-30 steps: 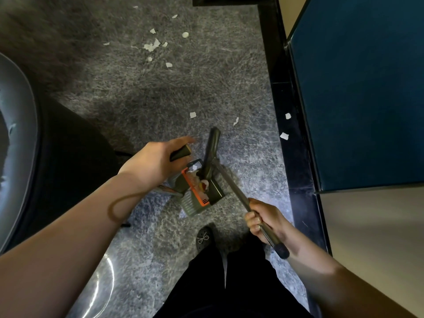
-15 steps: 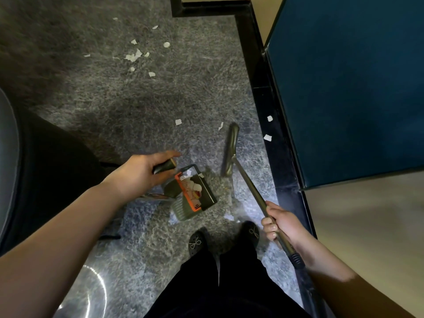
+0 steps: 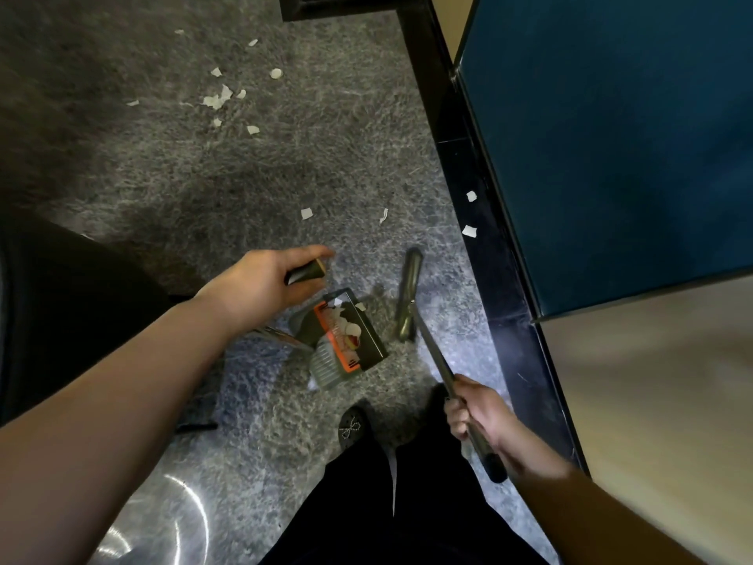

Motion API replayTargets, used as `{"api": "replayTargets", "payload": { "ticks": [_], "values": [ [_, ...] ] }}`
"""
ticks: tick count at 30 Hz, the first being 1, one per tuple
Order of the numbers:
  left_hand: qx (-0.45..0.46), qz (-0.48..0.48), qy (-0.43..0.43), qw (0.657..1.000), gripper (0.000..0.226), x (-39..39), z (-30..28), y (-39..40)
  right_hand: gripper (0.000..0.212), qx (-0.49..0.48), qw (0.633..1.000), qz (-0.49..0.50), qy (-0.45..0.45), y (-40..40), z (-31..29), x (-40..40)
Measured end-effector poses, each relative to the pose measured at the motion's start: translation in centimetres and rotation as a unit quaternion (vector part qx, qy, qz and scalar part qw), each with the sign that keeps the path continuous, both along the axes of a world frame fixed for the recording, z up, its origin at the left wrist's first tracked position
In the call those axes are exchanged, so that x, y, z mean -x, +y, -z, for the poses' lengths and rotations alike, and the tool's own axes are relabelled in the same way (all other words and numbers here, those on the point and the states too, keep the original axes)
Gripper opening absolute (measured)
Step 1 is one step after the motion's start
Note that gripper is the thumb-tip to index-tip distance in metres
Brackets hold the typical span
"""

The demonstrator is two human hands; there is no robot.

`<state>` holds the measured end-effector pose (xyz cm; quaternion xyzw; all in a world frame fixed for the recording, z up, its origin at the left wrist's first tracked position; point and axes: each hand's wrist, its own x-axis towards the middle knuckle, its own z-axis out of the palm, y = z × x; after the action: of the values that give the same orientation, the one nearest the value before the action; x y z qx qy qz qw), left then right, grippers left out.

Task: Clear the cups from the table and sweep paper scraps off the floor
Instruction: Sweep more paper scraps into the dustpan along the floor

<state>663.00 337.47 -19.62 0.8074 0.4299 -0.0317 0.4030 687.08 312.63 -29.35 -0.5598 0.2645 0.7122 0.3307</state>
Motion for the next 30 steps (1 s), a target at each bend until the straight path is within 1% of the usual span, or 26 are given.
{"api": "replayTargets", "payload": {
  "ticks": [1, 3, 8, 10, 13, 15, 18, 21, 23, 25, 30],
  "values": [
    [-0.003, 0.001, 0.001, 1.000, 0.046, -0.1, 0.0, 0.0, 0.042, -0.001, 0.999, -0.013, 0.029, 0.1, 0.1, 0.2],
    [-0.005, -0.001, -0.003, 1.000, 0.045, -0.1, 0.0, -0.2, 0.041, -0.007, 0.998, -0.049, 0.042, 0.7, -0.1, 0.4],
    [-0.003, -0.003, -0.004, 1.000, 0.044, 0.4, -0.1, -0.2, 0.026, -0.043, 0.992, -0.115, -0.007, 2.1, -1.7, 0.6],
    [-0.008, -0.002, -0.002, 1.000, 0.045, 0.7, -0.1, -0.3, 0.024, -0.056, 0.991, -0.119, -0.023, 2.3, -2.6, 0.5],
    [-0.001, -0.003, -0.007, 1.000, 0.045, 1.3, 0.0, -0.5, 0.019, -0.081, 0.991, -0.089, -0.051, 2.4, -3.8, -0.1],
    [0.000, -0.010, -0.005, 1.000, 0.045, 1.7, 0.0, -0.7, 0.015, -0.093, 0.988, -0.090, -0.081, 2.5, -4.0, -0.5],
    [0.003, -0.021, -0.006, 1.000, 0.046, 1.9, 0.1, -0.7, 0.019, -0.089, 0.982, -0.103, -0.131, 3.1, -3.3, -0.9],
    [0.003, -0.022, -0.003, 1.000, 0.043, 1.8, 0.2, -0.5, 0.021, -0.084, 0.979, -0.111, -0.149, 4.7, -1.5, -0.6],
    [-0.008, -0.020, -0.002, 1.000, 0.043, 1.8, 0.2, -0.5, 0.026, -0.074, 0.979, -0.123, -0.146, 5.7, -0.2, -0.2],
    [-0.016, -0.020, 0.000, 1.000, 0.044, 1.8, 0.2, -0.5, 0.026, -0.074, 0.982, -0.128, -0.118, 6.6, 1.0, 0.5],
    [-0.019, -0.015, -0.006, 1.000, 0.046, 1.6, -0.1, -0.5, 0.024, -0.084, 0.992, -0.083, -0.043, 7.4, 2.0, 2.1]
  ]
}}
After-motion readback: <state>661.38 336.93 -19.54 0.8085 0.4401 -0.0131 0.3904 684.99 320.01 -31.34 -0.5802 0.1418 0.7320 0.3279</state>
